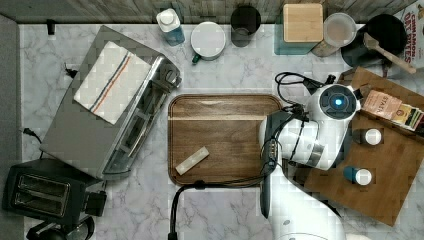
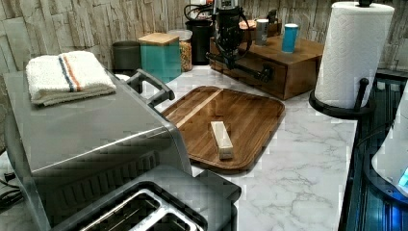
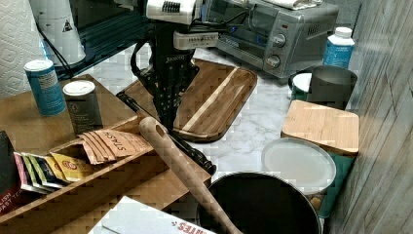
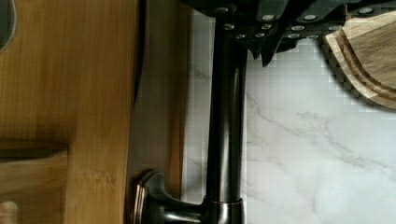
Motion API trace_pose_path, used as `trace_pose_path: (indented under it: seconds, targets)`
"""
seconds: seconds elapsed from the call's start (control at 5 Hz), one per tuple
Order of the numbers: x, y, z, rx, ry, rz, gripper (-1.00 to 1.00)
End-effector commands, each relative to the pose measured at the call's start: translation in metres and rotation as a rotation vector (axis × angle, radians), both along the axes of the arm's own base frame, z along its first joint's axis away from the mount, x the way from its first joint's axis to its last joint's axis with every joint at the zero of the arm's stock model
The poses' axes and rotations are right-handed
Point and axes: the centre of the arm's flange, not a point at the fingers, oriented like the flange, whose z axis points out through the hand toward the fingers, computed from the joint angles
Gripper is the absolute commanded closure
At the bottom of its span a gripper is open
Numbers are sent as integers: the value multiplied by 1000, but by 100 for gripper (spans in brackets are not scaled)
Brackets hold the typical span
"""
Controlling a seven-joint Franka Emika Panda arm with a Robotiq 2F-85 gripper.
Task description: Close the drawer.
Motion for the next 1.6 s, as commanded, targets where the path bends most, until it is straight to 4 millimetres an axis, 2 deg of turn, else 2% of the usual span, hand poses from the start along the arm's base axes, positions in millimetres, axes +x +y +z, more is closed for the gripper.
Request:
trace_pose_path:
  seconds: [0.2, 1.6]
  targets:
    - [-131, -182, 18, -90, 38, -346, 100]
    - [-131, -182, 18, -90, 37, -346, 100]
